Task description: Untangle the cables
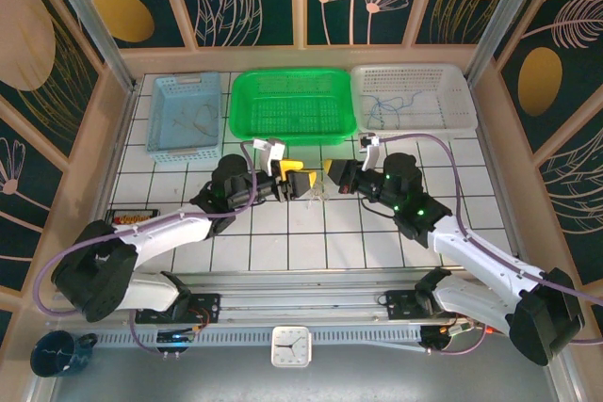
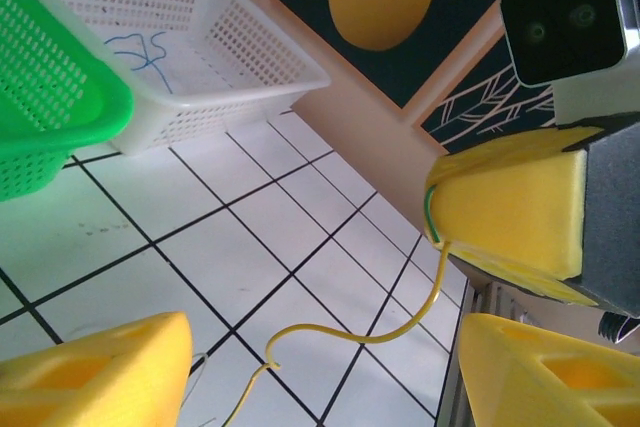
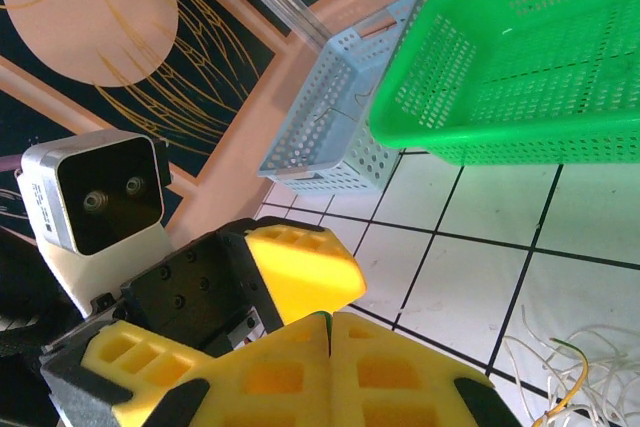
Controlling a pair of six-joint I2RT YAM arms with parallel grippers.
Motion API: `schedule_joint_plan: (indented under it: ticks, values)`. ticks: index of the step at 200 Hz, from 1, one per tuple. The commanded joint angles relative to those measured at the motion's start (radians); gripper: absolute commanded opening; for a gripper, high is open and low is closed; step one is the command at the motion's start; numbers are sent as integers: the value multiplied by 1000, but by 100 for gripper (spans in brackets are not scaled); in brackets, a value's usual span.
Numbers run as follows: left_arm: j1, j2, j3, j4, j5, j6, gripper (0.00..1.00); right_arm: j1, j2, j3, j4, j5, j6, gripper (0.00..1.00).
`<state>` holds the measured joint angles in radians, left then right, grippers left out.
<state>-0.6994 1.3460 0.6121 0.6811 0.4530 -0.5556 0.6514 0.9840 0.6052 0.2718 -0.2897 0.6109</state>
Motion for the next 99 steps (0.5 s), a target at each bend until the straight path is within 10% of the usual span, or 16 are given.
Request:
schedule_joint_plan:
  ticks: [1, 99]
  values:
    - [-15, 23, 32, 12, 35, 48, 68, -7, -18, 30, -1, -15, -6, 0]
    - [-21, 114, 98, 15, 46, 85, 56, -5, -19, -1, 39, -52, 36, 0]
